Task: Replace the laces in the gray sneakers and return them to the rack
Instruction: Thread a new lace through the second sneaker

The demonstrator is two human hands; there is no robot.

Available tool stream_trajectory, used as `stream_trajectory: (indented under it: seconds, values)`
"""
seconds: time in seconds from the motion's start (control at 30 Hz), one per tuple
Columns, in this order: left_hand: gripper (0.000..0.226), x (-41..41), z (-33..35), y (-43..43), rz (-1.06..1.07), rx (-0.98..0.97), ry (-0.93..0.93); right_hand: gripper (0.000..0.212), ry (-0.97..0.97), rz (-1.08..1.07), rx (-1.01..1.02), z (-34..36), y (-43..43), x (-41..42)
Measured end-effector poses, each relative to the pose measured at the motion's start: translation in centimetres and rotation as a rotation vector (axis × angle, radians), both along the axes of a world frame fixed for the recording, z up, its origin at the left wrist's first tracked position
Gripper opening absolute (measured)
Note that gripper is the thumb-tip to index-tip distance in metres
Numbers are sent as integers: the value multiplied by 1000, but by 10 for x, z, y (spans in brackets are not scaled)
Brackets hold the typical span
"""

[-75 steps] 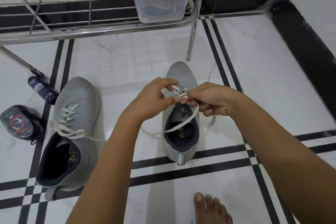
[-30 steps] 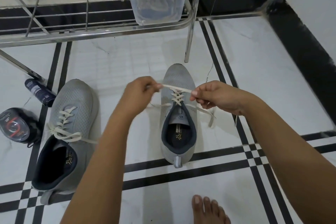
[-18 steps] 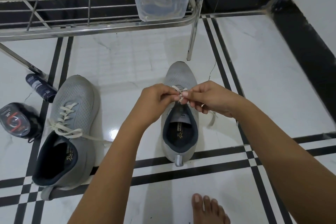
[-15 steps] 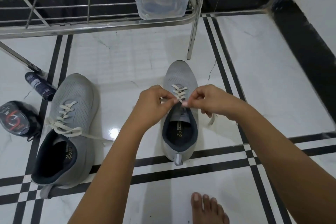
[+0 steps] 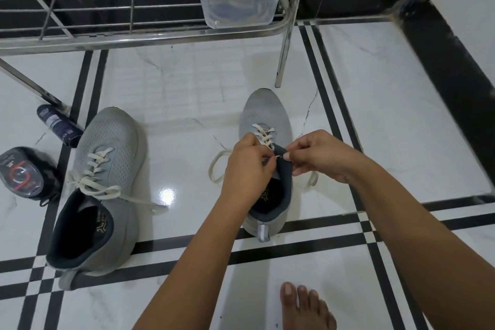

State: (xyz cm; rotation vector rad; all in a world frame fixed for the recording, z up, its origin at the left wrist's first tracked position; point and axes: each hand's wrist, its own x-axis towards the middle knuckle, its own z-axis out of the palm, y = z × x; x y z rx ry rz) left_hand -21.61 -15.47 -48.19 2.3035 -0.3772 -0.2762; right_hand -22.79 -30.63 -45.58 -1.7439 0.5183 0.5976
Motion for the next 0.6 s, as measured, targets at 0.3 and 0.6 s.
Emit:
stream_trajectory:
  seconds: [0.3,0.6]
  values:
    - [16,-5,-6,-6,8,35,-27,9,-9,-38,74,-2,0,-2]
    - [17,0,-9,2,124,145,40,7,-78,-178,108,-14,7,-10]
